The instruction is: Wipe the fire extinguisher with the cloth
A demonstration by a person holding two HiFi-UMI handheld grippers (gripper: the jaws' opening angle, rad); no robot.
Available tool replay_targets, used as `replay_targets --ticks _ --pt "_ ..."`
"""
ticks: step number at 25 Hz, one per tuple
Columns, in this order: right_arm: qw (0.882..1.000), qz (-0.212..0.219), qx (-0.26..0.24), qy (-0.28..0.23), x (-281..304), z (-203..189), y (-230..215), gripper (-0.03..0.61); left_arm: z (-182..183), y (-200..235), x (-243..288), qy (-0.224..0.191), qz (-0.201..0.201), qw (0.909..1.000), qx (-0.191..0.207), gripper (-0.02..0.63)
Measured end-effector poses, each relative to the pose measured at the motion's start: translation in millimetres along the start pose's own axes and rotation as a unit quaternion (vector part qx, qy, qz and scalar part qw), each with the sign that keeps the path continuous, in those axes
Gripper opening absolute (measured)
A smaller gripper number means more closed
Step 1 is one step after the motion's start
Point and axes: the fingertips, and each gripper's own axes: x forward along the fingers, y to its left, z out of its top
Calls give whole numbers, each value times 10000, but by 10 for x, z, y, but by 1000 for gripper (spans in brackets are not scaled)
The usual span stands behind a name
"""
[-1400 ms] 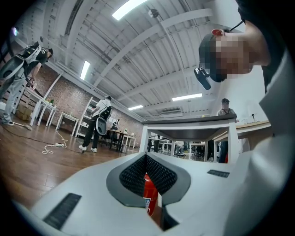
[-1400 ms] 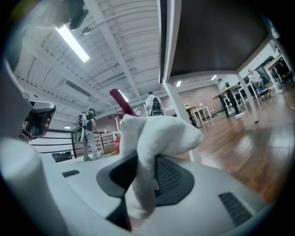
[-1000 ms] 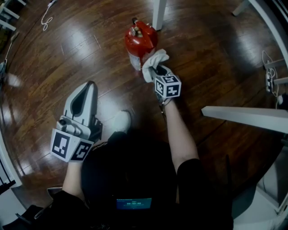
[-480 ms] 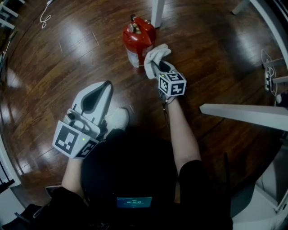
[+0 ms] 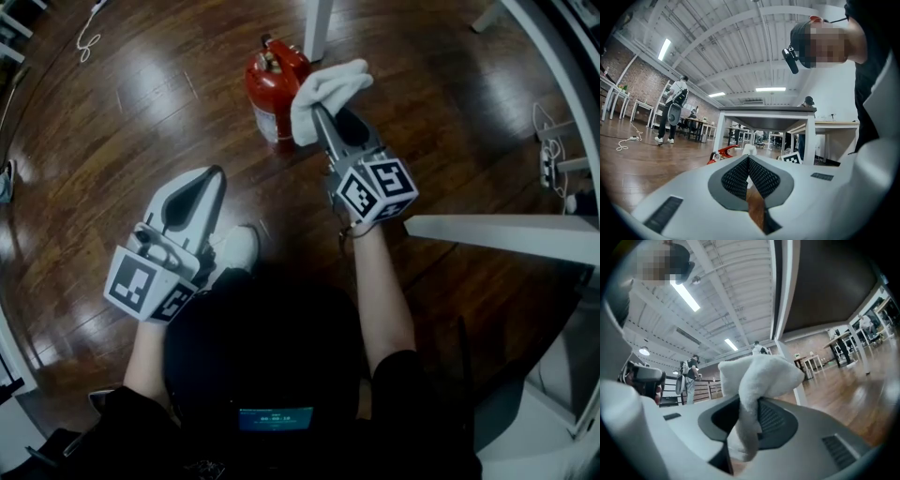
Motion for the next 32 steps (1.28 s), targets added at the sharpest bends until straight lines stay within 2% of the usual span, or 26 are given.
replay_targets --ticks 3,5,11,15,20,25,29,32 --pt "9992 283 -202 -195 32 301 310 127 7 -29 -7 -10 6 10000 25 0" --pt "9985 361 -367 -179 88 365 462 127 18 -47 -14 -39 25 10000 31 0" --pt "9980 366 -500 -84 229 245 627 127 21 -55 -22 -62 51 10000 -12 0" --pt "9957 170 -914 21 361 26 633 126 18 -63 -14 -90 29 9999 -94 0" --pt "9832 -94 -1823 84 477 -166 666 124 17 -57 -18 -95 9 9999 -138 0" --pt "9629 -74 -2668 386 593 -452 704 124 3 -7 -45 -91 47 9998 -197 0" --pt "9694 -64 -2391 547 677 -664 621 124 29 2 -60 -121 74 9998 -159 0" --pt "9692 -64 -2367 677 675 -804 600 124 70 9 -86 -163 109 9998 -60 0"
